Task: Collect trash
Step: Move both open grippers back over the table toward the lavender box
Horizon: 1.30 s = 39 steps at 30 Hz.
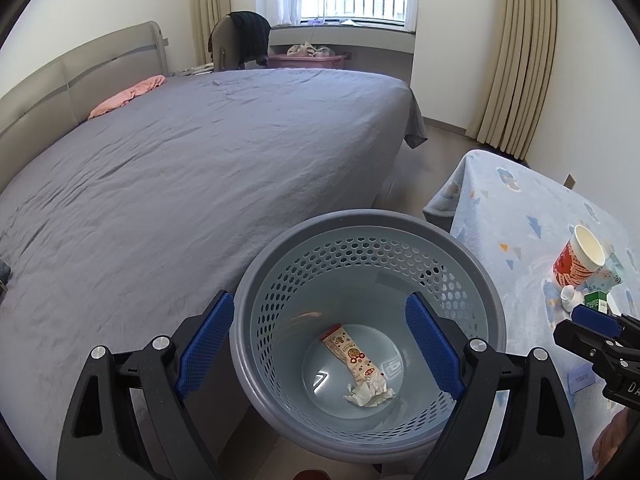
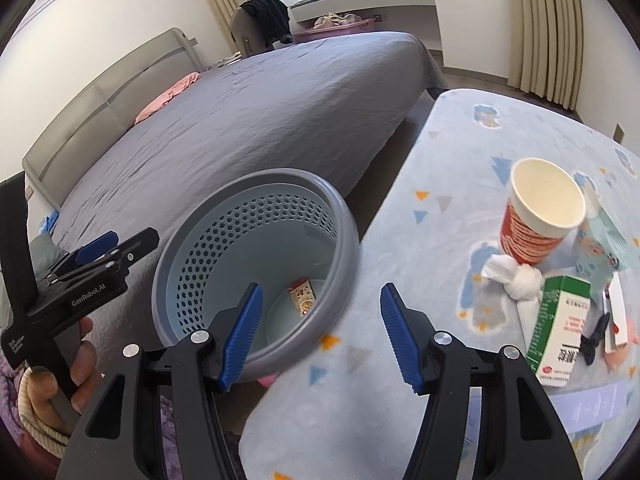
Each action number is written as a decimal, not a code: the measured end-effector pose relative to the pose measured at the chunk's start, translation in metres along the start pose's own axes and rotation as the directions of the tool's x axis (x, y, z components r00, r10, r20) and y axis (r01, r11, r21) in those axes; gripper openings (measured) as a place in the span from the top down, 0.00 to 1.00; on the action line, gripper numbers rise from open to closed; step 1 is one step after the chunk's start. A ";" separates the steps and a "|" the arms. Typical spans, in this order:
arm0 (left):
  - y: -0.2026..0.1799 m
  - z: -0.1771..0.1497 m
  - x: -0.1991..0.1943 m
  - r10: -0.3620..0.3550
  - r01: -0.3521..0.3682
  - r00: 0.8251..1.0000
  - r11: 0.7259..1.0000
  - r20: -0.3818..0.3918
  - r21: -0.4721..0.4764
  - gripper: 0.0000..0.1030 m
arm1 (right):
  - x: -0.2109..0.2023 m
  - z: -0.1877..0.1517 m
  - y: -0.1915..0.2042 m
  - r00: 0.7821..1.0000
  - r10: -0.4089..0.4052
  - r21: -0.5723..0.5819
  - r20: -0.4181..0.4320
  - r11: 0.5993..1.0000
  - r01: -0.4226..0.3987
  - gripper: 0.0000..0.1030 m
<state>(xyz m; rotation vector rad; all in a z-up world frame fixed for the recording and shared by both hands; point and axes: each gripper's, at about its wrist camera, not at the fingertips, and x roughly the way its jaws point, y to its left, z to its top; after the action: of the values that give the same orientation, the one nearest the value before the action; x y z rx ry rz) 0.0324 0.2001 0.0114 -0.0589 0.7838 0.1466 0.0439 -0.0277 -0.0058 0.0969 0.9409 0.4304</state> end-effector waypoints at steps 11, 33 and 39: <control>-0.017 -0.008 -0.012 -0.037 0.036 0.999 0.998 0.008 0.043 0.17 | -0.038 -0.025 -0.040 0.997 -0.078 0.089 0.024 0.993 0.076 0.43; -0.122 -0.038 -0.020 -0.172 0.180 0.984 0.963 -0.054 0.199 0.17 | -0.115 -0.093 -0.143 0.973 -0.224 0.276 0.057 0.940 0.200 0.42; -0.157 -0.045 -0.023 -0.216 0.227 0.974 0.942 -0.069 0.248 0.17 | -0.120 -0.103 -0.159 0.971 -0.232 0.308 0.053 0.929 0.205 0.42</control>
<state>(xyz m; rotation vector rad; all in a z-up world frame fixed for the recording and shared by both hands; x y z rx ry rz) 0.0092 0.0379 -0.0045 0.0943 0.8259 -0.1707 -0.0503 -0.2311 -0.0173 0.2833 0.9127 0.0725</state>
